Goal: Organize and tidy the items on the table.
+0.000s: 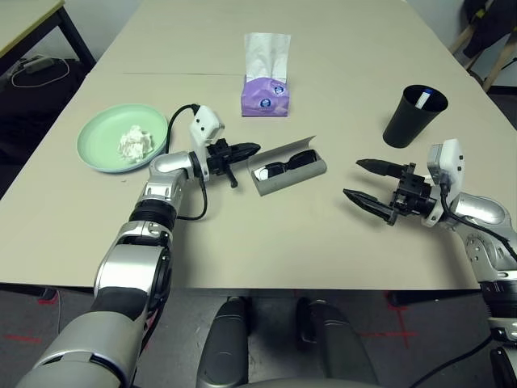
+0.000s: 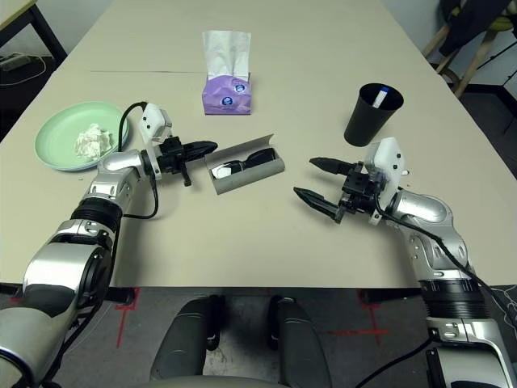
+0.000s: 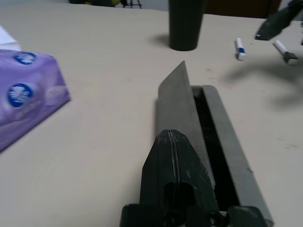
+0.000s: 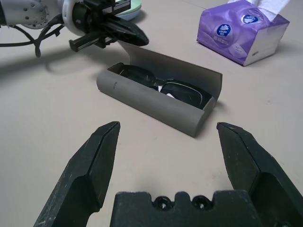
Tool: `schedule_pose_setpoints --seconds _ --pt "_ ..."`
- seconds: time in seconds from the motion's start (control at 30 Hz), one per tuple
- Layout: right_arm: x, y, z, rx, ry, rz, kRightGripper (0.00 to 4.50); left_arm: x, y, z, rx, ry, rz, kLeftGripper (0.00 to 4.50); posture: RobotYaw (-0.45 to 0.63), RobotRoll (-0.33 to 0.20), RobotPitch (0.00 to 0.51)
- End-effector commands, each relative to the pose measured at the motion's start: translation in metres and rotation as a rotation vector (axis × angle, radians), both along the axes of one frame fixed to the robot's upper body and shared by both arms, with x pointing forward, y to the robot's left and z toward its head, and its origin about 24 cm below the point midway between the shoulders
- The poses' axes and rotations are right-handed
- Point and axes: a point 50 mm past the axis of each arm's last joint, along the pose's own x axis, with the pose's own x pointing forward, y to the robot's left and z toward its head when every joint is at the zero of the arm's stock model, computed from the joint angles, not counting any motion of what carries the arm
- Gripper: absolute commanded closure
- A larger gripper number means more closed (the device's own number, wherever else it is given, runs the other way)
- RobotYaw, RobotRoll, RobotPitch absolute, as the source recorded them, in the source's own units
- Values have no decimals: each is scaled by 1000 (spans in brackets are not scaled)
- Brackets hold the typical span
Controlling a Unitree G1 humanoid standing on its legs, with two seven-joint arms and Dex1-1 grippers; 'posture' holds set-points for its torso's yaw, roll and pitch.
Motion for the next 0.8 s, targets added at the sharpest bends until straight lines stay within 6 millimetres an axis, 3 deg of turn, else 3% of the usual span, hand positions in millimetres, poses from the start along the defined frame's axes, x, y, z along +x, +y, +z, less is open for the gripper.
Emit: schedule_pose_setpoints --seconds 0.03,0.5,0.67,0.8 --pt "-1 1 0 2 1 1 0 -11 -7 -14 3 52 -61 4479 43 0 190" --pt "0 9 9 6 -16 6 0 -32 -8 -30 8 110 -61 4479 44 0 182" --pt "0 8 8 16 -12 -4 0 -24 -3 -9 -38 53 -40 4479 49 0 171" --pt "1 8 6 25 -13 -12 0 -28 -4 11 -82 -17 -138 4479 50 0 166"
